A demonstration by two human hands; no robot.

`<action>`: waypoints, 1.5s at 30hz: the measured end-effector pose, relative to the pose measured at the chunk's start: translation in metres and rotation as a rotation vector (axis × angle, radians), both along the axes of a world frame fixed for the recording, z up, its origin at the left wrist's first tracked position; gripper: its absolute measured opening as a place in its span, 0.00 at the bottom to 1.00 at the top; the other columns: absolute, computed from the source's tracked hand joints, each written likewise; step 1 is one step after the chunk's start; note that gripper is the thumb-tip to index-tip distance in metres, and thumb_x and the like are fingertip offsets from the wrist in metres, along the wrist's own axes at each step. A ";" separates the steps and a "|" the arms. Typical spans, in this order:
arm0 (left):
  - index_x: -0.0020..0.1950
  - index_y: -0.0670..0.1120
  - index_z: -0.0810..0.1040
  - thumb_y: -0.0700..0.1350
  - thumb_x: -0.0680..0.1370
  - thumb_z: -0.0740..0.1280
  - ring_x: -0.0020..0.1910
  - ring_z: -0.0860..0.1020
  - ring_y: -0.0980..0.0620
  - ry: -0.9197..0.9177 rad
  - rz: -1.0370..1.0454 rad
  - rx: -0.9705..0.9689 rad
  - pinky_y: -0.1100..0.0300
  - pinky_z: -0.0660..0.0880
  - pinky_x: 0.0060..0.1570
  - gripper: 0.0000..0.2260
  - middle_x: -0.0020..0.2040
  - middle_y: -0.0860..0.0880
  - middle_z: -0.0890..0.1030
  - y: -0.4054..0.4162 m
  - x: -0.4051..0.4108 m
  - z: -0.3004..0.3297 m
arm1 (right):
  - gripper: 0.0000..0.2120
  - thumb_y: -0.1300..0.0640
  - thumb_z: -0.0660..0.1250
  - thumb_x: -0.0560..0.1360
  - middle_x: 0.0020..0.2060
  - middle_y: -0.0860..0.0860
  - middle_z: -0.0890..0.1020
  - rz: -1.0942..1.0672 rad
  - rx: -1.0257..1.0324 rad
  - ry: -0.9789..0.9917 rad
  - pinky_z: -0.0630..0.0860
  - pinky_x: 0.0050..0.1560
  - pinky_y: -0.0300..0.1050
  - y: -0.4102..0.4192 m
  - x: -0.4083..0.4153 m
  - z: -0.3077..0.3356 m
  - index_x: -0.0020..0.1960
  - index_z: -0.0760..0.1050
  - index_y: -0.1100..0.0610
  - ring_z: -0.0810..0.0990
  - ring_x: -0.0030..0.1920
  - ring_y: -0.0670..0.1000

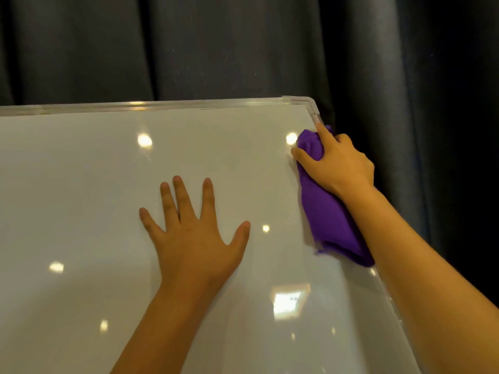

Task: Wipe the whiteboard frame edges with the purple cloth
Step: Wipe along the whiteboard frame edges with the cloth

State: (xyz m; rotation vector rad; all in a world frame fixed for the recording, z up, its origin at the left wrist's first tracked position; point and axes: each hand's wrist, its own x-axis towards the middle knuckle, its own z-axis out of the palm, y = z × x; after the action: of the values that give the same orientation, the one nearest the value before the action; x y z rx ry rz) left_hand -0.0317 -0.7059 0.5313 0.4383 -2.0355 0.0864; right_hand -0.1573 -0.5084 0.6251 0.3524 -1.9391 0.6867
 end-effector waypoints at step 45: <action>0.77 0.47 0.51 0.66 0.73 0.48 0.76 0.48 0.37 -0.096 -0.082 -0.125 0.37 0.46 0.70 0.38 0.77 0.37 0.50 0.045 0.070 -0.150 | 0.37 0.33 0.50 0.74 0.64 0.57 0.70 -0.138 -0.064 -0.075 0.66 0.41 0.47 0.005 0.070 -0.125 0.75 0.49 0.52 0.75 0.54 0.58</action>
State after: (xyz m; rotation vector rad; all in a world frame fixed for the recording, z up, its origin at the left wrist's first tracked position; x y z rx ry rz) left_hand 0.0384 -0.6612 0.3815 0.2761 -2.1257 0.1867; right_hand -0.0874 -0.5036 0.5000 0.1529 -1.9865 0.6781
